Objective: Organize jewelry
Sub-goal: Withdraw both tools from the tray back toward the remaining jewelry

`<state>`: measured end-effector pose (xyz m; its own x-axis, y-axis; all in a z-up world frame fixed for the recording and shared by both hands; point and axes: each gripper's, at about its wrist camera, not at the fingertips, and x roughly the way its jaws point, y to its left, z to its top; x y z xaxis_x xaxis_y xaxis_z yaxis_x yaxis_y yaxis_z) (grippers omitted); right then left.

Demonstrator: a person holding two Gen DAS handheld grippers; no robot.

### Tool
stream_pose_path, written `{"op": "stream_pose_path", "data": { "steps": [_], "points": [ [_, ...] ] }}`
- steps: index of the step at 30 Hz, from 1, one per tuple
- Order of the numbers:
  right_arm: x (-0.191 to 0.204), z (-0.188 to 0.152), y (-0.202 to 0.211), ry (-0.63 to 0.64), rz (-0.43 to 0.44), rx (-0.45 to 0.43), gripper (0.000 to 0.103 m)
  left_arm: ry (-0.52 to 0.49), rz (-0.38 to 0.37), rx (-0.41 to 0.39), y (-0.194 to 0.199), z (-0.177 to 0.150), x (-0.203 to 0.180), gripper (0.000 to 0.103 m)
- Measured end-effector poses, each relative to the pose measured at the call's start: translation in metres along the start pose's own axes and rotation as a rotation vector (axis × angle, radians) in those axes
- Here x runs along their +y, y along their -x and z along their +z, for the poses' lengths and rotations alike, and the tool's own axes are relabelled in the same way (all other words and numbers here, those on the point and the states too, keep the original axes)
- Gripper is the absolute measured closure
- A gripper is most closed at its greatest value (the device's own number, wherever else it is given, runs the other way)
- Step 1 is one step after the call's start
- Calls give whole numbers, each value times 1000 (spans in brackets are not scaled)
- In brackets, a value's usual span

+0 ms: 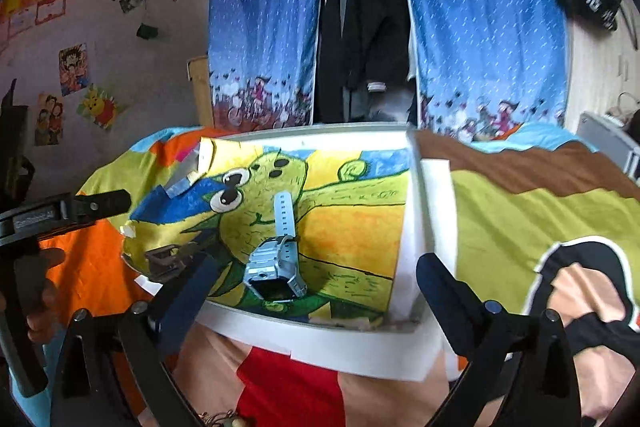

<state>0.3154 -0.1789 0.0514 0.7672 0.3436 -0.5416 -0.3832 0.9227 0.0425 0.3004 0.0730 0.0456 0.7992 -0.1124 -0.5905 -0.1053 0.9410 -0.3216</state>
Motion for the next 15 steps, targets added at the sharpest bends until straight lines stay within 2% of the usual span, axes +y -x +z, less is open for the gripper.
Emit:
{"op": "stream_pose_path", "data": {
  "steps": [9, 15],
  "points": [
    [25, -20, 75, 34, -54, -96, 0, -102, 23, -106, 71, -33, -21, 1],
    [30, -44, 132, 16, -81, -161, 0, -127, -4, -148, 118, -68, -31, 1]
  ]
}}
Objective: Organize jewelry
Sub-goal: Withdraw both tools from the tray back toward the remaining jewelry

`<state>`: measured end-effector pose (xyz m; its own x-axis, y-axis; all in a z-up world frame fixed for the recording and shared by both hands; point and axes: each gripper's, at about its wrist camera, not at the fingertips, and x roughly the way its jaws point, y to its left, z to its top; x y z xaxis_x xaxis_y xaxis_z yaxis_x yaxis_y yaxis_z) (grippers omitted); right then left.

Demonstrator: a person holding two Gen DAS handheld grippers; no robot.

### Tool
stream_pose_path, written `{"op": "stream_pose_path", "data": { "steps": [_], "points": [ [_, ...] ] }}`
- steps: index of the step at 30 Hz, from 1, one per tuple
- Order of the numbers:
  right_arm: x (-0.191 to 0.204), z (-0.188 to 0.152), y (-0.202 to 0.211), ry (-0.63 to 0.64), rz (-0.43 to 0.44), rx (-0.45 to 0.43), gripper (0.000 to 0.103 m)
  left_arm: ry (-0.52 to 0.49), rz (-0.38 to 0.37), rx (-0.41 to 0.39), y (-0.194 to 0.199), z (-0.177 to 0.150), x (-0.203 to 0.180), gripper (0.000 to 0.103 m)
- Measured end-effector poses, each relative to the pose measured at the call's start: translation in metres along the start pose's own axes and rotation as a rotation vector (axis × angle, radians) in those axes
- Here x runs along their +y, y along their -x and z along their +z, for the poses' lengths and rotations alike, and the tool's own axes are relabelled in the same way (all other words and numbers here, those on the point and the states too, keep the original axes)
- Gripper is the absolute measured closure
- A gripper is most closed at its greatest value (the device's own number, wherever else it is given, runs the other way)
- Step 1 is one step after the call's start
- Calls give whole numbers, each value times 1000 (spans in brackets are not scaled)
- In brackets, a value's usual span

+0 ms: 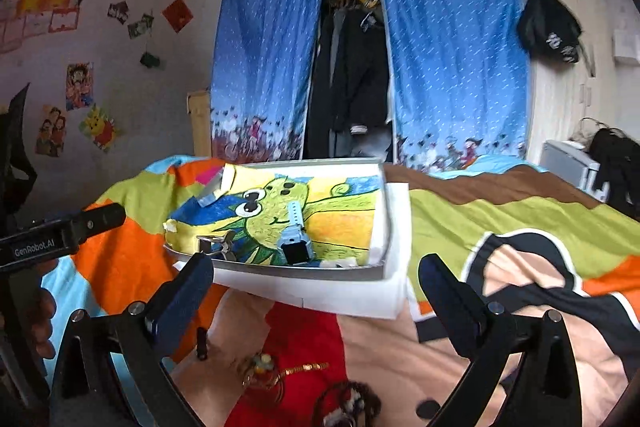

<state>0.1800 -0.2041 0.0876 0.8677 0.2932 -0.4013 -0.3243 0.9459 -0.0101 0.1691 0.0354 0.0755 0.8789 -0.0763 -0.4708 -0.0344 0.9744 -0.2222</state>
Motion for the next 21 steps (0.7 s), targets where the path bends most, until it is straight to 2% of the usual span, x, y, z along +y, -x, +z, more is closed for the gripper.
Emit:
{"op": "stream_pose_path", "data": {
  "steps": [3, 10, 17, 21],
  "points": [
    [0, -10, 28, 7, -26, -27, 0, -15, -11, -18, 17, -9, -7, 1],
    [-7, -32, 69, -34, -62, -12, 0, -91, -46, -36, 54, -35, -28, 1],
    [-14, -65, 98, -60, -118, 31, 0, -139, -92, 26, 63, -71, -39, 1],
    [-18, -84, 104, -64, -139, 107, 0, -157, -103, 78, 60, -91, -38, 1]
  ]
}}
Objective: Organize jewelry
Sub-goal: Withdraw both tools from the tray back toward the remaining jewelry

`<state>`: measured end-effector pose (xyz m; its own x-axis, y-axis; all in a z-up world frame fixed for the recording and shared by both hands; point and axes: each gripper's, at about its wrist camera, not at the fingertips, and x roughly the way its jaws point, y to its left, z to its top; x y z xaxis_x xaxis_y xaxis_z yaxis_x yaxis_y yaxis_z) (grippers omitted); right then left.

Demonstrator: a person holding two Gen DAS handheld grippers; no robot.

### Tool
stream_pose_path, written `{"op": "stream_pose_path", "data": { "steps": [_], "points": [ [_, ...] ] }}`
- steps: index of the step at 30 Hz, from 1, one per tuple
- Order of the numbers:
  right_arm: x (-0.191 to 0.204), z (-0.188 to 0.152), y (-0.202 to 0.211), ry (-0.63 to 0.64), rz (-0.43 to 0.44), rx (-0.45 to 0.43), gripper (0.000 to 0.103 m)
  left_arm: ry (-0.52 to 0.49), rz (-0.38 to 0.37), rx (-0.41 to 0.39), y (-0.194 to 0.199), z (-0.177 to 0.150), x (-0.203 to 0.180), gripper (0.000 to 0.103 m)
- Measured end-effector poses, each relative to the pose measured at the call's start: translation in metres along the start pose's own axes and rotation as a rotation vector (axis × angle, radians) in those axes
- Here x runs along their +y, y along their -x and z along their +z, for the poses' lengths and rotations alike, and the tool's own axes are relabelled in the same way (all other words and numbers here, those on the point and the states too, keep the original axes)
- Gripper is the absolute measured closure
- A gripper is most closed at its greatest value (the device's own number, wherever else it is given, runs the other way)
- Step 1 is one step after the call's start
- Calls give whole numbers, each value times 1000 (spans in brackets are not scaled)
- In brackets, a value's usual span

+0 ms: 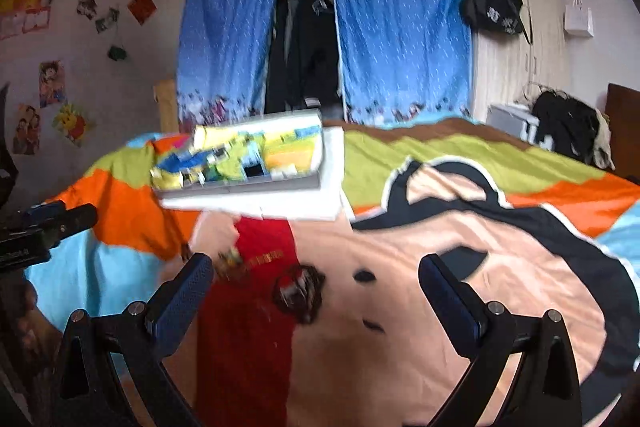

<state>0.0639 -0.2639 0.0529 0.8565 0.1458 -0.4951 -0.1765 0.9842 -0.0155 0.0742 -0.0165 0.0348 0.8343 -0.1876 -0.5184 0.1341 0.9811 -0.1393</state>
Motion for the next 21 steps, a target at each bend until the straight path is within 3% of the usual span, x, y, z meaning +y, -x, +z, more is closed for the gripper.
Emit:
{"op": "stream_pose_path", "data": {
  "steps": [8, 17, 21],
  "points": [
    [-12, -29, -15, -56, 39, 122, 0, -7, -16, 108, -13, -32, 2, 1],
    [-18, -38, -40, -117, 150, 254, 0, -32, -42, 193, -36, -49, -5, 1],
    [-25, -40, -49, -161, 212, 287, 0, -18, -89, 243, -51, -49, 0, 1]
  ]
}}
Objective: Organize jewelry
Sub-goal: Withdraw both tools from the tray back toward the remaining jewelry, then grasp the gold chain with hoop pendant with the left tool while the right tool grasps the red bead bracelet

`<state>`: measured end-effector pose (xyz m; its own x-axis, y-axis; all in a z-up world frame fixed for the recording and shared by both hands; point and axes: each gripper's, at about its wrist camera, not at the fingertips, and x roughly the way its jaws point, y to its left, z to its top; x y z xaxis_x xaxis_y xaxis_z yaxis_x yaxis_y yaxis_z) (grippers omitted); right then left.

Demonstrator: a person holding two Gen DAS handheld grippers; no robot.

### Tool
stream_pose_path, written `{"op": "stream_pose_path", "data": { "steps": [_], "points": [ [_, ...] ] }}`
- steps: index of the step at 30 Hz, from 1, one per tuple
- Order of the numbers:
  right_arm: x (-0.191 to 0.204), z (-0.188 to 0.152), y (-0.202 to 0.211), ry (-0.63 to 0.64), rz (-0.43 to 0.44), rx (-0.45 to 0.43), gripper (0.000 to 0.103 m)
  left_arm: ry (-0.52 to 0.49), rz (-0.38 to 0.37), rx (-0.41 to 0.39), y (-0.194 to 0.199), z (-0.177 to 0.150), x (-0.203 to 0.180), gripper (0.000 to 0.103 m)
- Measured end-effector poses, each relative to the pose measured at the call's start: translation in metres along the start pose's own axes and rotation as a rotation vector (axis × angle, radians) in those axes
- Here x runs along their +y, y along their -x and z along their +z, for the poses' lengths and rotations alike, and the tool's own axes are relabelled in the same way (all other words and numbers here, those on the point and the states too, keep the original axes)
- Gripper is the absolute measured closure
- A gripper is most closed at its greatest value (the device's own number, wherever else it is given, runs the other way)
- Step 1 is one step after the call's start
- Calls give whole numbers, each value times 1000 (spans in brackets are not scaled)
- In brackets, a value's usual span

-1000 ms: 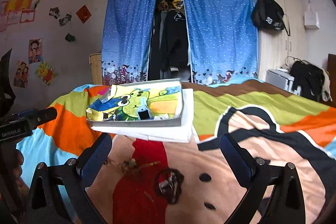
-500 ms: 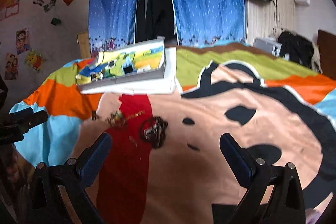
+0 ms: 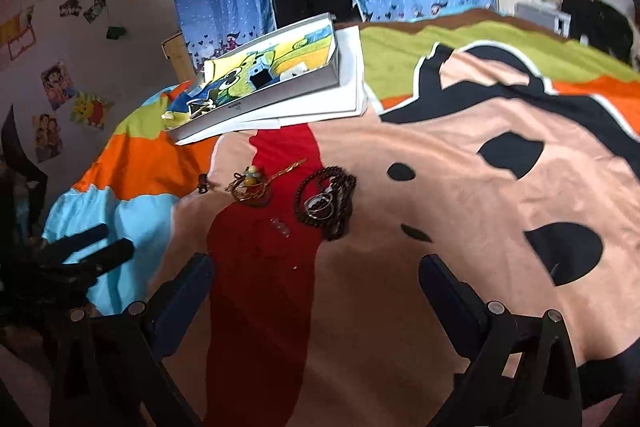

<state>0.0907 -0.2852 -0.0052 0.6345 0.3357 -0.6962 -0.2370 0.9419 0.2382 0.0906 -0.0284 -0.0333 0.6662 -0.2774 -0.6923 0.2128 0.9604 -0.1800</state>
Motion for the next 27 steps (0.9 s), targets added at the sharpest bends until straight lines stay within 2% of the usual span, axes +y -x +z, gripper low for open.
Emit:
{"op": "stream_pose_path", "data": {
  "steps": [4, 6, 12, 15, 17, 18, 23, 27],
  "points": [
    [-7, 5, -14, -26, 68, 39, 2, 18, -52, 46, -16, 11, 6, 1],
    [-9, 8, -24, -28, 94, 58, 16, 36, -74, 66, -27, 20, 11, 2],
    [-10, 14, -57, -28, 159, 124, 42, 75, -138, 99, -56, 47, 17, 6],
    [-8, 15, -70, -12, 179, 153, 53, 83, -168, 128, -70, 60, 16, 15],
    [-7, 14, -78, -4, 181, 166, 59, 90, -187, 158, -82, 67, 14, 30],
    [-7, 14, -80, -3, 183, 169, 62, 94, -191, 170, -87, 69, 13, 33],
    [-7, 14, -94, 1, 189, 190, 70, 128, -218, 249, -113, 74, 13, 56],
    [-6, 15, -103, 20, 178, 196, 75, 156, -225, 293, -127, 77, 16, 69]
  ]
}}
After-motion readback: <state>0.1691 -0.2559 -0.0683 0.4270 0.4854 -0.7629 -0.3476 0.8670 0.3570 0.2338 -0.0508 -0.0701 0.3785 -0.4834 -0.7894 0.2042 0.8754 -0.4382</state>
